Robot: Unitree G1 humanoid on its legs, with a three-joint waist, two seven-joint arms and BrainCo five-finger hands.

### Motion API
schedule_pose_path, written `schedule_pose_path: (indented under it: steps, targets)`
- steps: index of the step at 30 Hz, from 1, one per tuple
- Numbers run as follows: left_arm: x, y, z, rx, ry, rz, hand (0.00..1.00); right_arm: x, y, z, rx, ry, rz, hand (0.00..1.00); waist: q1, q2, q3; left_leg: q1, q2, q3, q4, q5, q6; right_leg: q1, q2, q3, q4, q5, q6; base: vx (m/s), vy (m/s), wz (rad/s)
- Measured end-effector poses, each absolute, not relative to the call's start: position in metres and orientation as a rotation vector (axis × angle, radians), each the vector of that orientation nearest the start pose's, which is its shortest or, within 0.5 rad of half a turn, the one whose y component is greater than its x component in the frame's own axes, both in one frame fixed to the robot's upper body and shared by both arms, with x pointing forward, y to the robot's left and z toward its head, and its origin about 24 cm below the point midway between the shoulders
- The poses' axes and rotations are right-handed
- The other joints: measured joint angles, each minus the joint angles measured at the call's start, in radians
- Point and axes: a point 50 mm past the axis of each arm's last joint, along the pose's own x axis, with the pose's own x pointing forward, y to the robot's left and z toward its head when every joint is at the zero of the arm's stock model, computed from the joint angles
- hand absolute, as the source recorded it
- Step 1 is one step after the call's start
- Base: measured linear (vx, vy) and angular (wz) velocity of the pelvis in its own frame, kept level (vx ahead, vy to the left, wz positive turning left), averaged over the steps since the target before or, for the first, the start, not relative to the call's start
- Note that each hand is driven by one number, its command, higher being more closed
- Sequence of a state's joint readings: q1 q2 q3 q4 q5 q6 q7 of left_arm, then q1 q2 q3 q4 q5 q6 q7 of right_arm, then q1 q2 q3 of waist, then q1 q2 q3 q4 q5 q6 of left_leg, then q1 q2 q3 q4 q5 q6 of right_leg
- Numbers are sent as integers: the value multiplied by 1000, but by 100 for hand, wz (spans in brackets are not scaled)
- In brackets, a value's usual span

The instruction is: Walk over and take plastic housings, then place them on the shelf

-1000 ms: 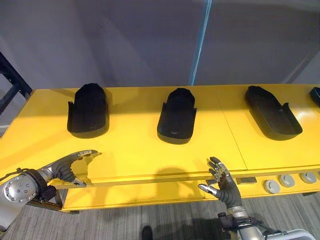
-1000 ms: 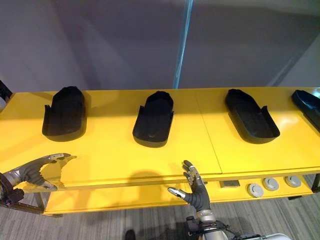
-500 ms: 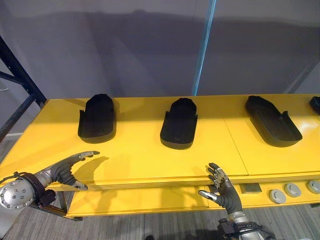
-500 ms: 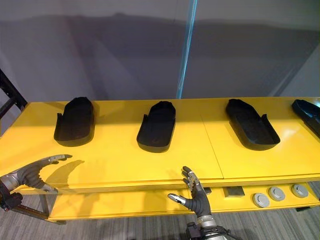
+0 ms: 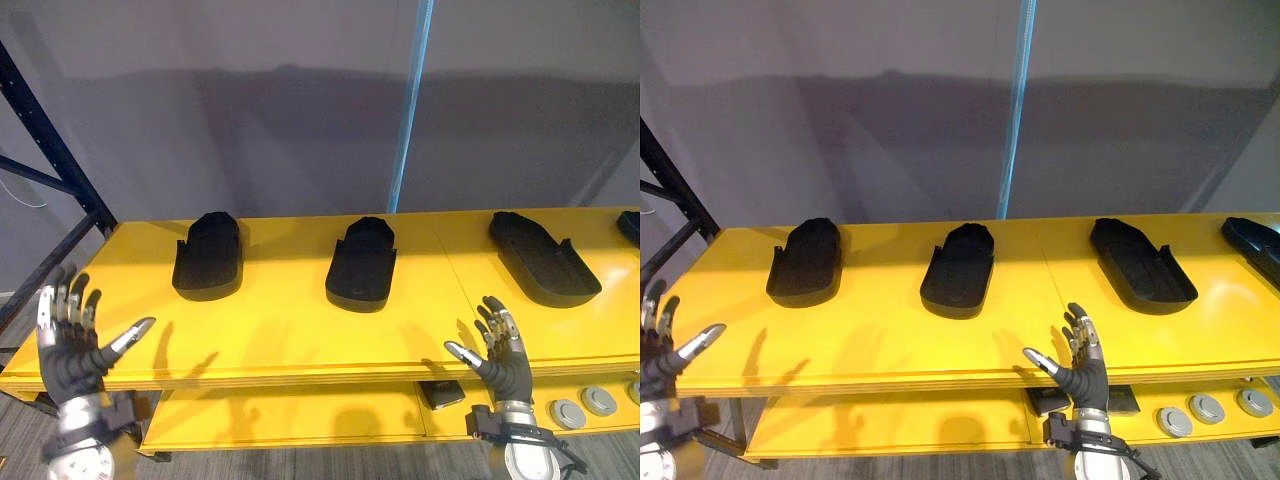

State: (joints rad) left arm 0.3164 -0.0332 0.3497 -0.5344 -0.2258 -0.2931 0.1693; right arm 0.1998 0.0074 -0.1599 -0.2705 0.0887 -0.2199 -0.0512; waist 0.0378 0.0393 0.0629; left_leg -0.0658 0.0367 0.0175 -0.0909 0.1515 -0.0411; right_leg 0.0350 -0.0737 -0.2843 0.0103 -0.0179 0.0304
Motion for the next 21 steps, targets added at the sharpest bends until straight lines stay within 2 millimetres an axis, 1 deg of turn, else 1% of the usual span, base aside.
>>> schedule_pose_path:
  steps: [1, 2, 3, 4, 5, 6, 7, 8, 9, 10, 11, 12, 13, 14, 15, 16, 17, 18, 19, 20, 21]
  targets:
    - [151, 239, 133, -70, -592, 580, 0, 209, -202, 86, 39, -329, -273, 0, -1, 1, 1, -3, -2, -12, 11, -1, -1, -14, -3, 6, 24, -10, 1, -44, 6, 0]
    - [151, 238, 136, -64, -610, 587, 0, 211, -202, 89, 41, -342, -278, 0, -3, 0, 4, -17, -4, -22, 31, -7, -8, -31, -7, 6, 49, -20, 1, -66, 22, 3]
    - [152, 238, 140, -62, -641, 596, 0, 216, -201, 94, 46, -368, -284, 0, -13, -6, 16, -51, -17, -52, 90, -23, -30, -62, -20, 13, 94, -37, -1, -104, 5, -39]
    - [150, 237, 144, -55, -676, 622, 0, 226, -197, 106, 53, -419, -270, 0, 2, -16, 44, -113, -24, -172, 243, -83, -84, -113, -37, 64, 165, -55, -4, -121, -17, -70]
    - [150, 238, 145, -57, -682, 630, 0, 228, -196, 110, 52, -436, -259, 0, 8, -15, 55, -125, -24, -216, 301, -121, -100, -125, -35, 91, 182, -57, -6, -118, -28, -110]
    - [149, 237, 146, -63, -694, 638, 0, 232, -195, 116, 48, -462, -248, 0, 5, -12, 65, -149, -22, -262, 408, -190, -109, -134, -25, 118, 202, -61, -11, -81, 46, -111]
    - [151, 234, 148, -79, -713, 620, 0, 231, -196, 117, 35, -476, -243, 0, -2, -7, 65, -177, -17, -301, 595, -284, -109, -147, -12, 158, 238, -64, -9, -56, 150, -131]
    - [154, 229, 149, -96, -726, 601, 0, 226, -199, 115, 19, -471, -245, 0, -10, -7, 65, -175, -1, -330, 764, -352, -128, -163, 0, 201, 282, -76, -2, -16, 198, -113]
    - [155, 229, 148, -97, -727, 597, 0, 223, -200, 114, 15, -469, -247, 0, -21, -6, 65, -167, 10, -350, 827, -374, -147, -177, 5, 219, 308, -82, 2, -31, 255, -92]
    - [158, 228, 147, -92, -723, 596, 0, 219, -201, 113, 11, -467, -253, 0, -39, -4, 65, -147, 27, -384, 896, -401, -166, -206, 7, 243, 351, -90, 9, -75, 299, -75]
    - [165, 225, 147, -102, -725, 583, 0, 213, -207, 109, 22, -452, -272, 0, -73, 2, 65, -105, 58, -450, 948, -417, -191, -264, 5, 275, 431, -100, 24, -98, 312, -63]
    - [170, 222, 148, -107, -731, 571, 0, 209, -210, 106, 27, -436, -290, 0, -84, 1, 66, -81, 75, -471, 928, -430, -196, -289, 1, 284, 462, -102, 27, -216, 445, -35]
    - [184, 213, 151, -128, -740, 531, 0, 197, -219, 93, 56, -384, -360, 0, -112, -10, 72, -31, 66, -479, 823, -541, -166, -329, -23, 304, 500, -96, 44, -301, 497, 6]
    - [190, 207, 152, -149, -736, 508, 0, 189, -221, 85, 80, -351, -400, 0, -133, -18, 67, -20, 51, -463, 786, -585, -152, -333, -43, 318, 485, -77, 76, -277, 432, 5]
    - [192, 204, 152, -159, -736, 496, 0, 184, -221, 81, 91, -329, -417, 0, -134, -28, 65, -6, 36, -447, 763, -609, -135, -336, -58, 339, 464, -61, 100, -252, 376, -38]
    - [194, 195, 153, -171, -736, 462, 0, 174, -219, 78, 93, -307, -427, 0, -123, -32, 65, 10, 9, -391, 738, -651, -84, -331, -86, 396, 395, -6, 149, -344, 536, -104]
    - [197, 183, 153, -171, -734, 408, 0, 169, -215, 77, 97, -296, -414, 0, -106, -37, 68, -3, -20, -308, 740, -664, -41, -332, -102, 452, 304, 102, 141, -437, 654, -135]
    - [197, 178, 153, -166, -729, 391, 0, 168, -213, 79, 97, -298, -407, 0, -101, -40, 71, -17, -31, -261, 749, -654, -23, -333, -106, 470, 240, 187, 111, -514, 684, -182]
    - [199, 168, 153, -190, -724, 368, 0, 171, -206, 82, 85, -310, -386, 0, -96, -33, 74, -50, -29, -168, 743, -621, 43, -311, -112, 455, 25, 443, -3, -395, 452, -176]
    - [200, 166, 155, -199, -733, 357, 0, 173, -203, 86, 79, -327, -381, 0, -82, -37, 88, -53, -29, -105, 728, -603, 66, -319, -119, 388, -1, 477, -26, -528, 549, -220]
    - [204, 160, 155, -221, -730, 339, 0, 174, -201, 92, 51, -351, -371, 0, -74, -42, 101, -62, -28, -15, 700, -562, 99, -324, -138, 216, 87, 393, -12, -523, 506, -222]
